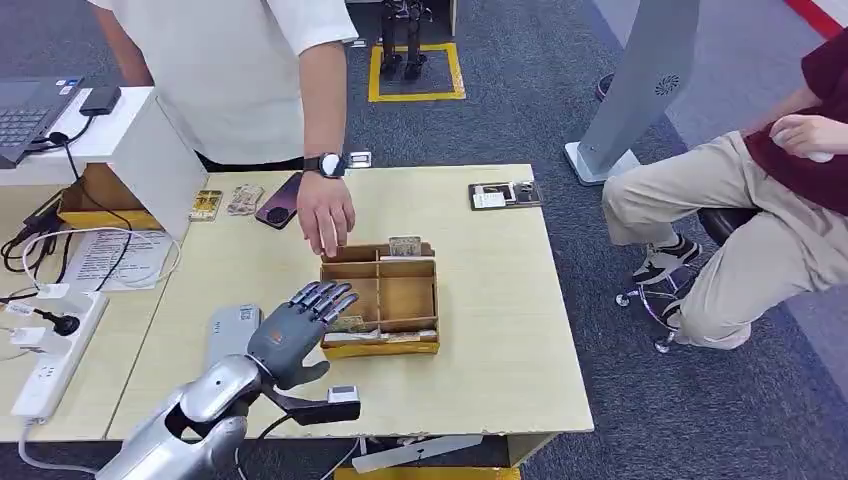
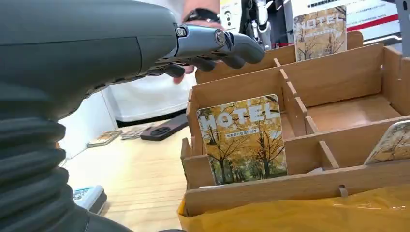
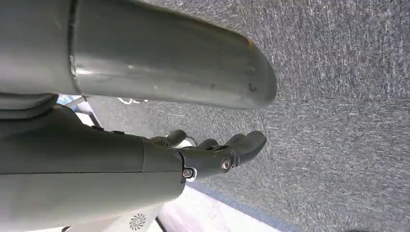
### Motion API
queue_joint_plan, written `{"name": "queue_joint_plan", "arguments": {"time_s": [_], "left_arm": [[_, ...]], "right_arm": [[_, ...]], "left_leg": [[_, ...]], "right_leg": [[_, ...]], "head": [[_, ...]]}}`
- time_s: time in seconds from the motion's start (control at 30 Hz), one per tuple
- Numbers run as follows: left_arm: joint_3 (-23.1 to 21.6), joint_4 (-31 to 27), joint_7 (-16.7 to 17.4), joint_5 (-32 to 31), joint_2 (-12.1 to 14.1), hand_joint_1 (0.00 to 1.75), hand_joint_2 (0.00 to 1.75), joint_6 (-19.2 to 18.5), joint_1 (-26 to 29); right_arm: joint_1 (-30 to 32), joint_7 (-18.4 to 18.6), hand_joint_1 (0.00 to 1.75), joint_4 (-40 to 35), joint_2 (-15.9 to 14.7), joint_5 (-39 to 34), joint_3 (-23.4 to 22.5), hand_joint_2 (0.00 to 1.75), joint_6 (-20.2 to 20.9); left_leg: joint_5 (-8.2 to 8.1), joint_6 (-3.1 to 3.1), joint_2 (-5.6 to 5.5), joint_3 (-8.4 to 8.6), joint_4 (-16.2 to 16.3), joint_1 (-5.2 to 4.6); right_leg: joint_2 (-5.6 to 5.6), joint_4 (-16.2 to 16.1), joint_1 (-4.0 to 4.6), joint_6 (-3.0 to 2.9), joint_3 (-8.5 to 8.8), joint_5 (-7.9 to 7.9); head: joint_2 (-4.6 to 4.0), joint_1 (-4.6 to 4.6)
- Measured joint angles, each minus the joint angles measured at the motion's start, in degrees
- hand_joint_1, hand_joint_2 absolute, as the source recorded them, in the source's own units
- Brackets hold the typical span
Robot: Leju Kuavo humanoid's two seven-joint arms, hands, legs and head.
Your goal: Pass the card to the sensor for recognition and then transmit it.
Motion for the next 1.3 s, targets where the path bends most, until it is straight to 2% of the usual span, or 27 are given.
{"name": "queue_joint_plan", "arguments": {"time_s": [0.37, 0.53, 0.57, 0.6, 0.63, 0.67, 0.7, 0.73, 0.77, 0.8, 0.83, 0.87, 1.1, 1.3], "left_arm": [[-0.11, 0.00, -0.02, 0.15, 0.00, 0.00, 1.75, -0.15, -0.01], [-1.53, 0.31, -0.09, 0.28, -0.04, 0.00, 1.75, -0.72, -0.39], [-1.83, 0.52, -0.09, 0.28, -0.09, 0.12, 1.75, -0.79, -0.55], [-2.18, 0.63, -0.11, 0.31, -0.13, 0.89, 1.75, -0.79, -0.71], [-2.58, 0.87, -0.20, 0.35, -0.15, 1.45, 1.75, -0.77, -0.92], [-2.78, 1.05, -0.20, 0.33, -0.20, 1.41, 1.75, -0.66, -1.04], [-2.93, 1.18, -0.17, 0.24, -0.22, 0.66, 1.75, -0.50, -1.13], [-3.15, 1.33, 0.13, -0.05, -0.26, 0.77, 1.75, -0.24, -1.27], [-3.39, 1.55, 0.80, -0.75, -0.33, 0.79, 1.75, 0.15, -1.34], [-3.52, 1.75, 1.91, -1.71, -0.59, 0.59, 1.75, 0.42, -1.39], [-3.76, 2.10, 3.18, -2.81, -0.81, 0.23, 1.75, 0.59, -1.49], [-4.00, 2.47, 3.98, -3.59, -1.14, 0.00, 1.75, 0.70, -1.54], [-4.37, 4.96, 8.13, -7.17, -3.82, 0.00, 1.75, 3.41, -1.67], [-4.37, 5.79, 8.85, -7.74, -5.66, 0.00, 1.75, 3.50, -1.65]], "right_arm": [[0.00, 0.02, 0.00, 0.00, 0.00, 0.07, 0.00, 0.00, 0.00], [-0.03, 0.02, 0.00, 0.00, -0.02, 0.44, 0.00, 0.00, 0.04], [-0.04, 0.02, 0.00, 0.00, -0.02, 0.50, 0.00, 0.00, 0.07], [-0.06, 0.02, 0.00, 0.00, -0.02, 0.57, 0.00, 0.00, 0.09], [-0.06, 0.02, 0.00, 0.00, -0.02, 0.61, 0.00, 0.00, 0.09], [-0.07, 0.02, 0.00, 0.00, -0.02, 0.68, 0.00, 0.00, 0.09], [-0.08, 0.02, 0.00, 0.00, -0.02, 0.77, 0.00, 0.00, 0.09], [-0.07, 0.02, 0.00, 0.00, -0.02, 0.79, 0.00, 0.00, 0.09], [-0.08, 0.13, 0.00, 0.00, -0.02, 0.81, 0.00, 0.00, 0.11], [-0.08, 0.17, 0.00, 0.00, -0.02, 0.81, 0.00, 0.00, 0.15], [-0.08, 0.17, 0.00, 0.00, -0.02, 0.81, 0.00, 0.00, 0.17], [-0.09, 0.17, 0.00, 0.00, -0.02, 0.81, 0.00, 0.00, 0.24], [-0.09, 0.37, 0.00, 0.00, -0.02, 0.70, 0.00, 0.00, 0.22], [-0.09, 0.70, 0.00, 0.00, -0.02, 0.68, 0.00, 0.00, 0.22]], "left_leg": [[0.00, 0.00, 0.00, 0.00, 0.00, 0.00], [0.00, 0.00, 0.00, 0.00, 0.00, 0.00], [0.00, 0.00, 0.00, 0.00, 0.00, 0.00], [0.00, 0.00, 0.00, 0.00, 0.00, 0.00], [0.00, 0.00, 0.00, 0.00, 0.00, 0.00], [0.00, 0.00, 0.00, 0.00, 0.00, 0.00], [0.00, 0.00, 0.01, 0.00, 0.00, 0.00], [0.00, 0.00, 0.01, 0.00, 0.00, 0.00], [0.00, 0.00, 0.01, 0.00, 0.00, 0.00], [0.00, 0.00, 0.01, 0.00, 0.00, 0.00], [0.00, 0.00, 0.00, 0.00, 0.00, 0.00], [0.00, 0.00, 0.00, 0.00, 0.00, 0.00], [0.00, 0.00, 0.00, -0.01, 0.00, -0.01], [-0.01, 0.01, 0.00, -0.01, 0.00, -0.01]], "right_leg": [[0.00, 0.00, 0.00, 0.00, 0.00, 0.00], [0.00, 0.00, 0.00, 0.00, -0.01, 0.00], [0.00, 0.00, 0.00, 0.00, 0.00, 0.00], [0.00, 0.00, 0.00, 0.00, 0.00, 0.00], [0.00, 0.00, 0.00, 0.00, 0.00, 0.00], [0.00, 0.00, 0.00, 0.00, -0.01, 0.00], [0.00, 0.00, 0.00, 0.00, -0.01, 0.00], [0.00, 0.00, 0.00, 0.00, -0.01, 0.00], [0.00, 0.00, 0.00, 0.00, -0.01, 0.00], [0.00, 0.00, 0.00, 0.00, -0.01, 0.00], [0.00, 0.00, 0.00, 0.00, -0.01, 0.00], [0.00, 0.00, 0.00, 0.00, -0.01, 0.00], [0.00, 0.00, 0.00, 0.00, 0.00, 0.00], [-0.01, -0.01, 0.00, 0.00, 0.00, 0.00]], "head": [[0.00, 0.00], [0.00, 0.00], [0.00, 0.00], [0.00, 0.00], [0.00, 0.00], [0.00, 0.00], [0.00, 0.02], [0.00, 0.02], [0.00, 0.00], [0.00, 0.00], [0.00, 0.00], [0.00, 0.00], [0.00, 0.02], [0.00, 0.00]]}}
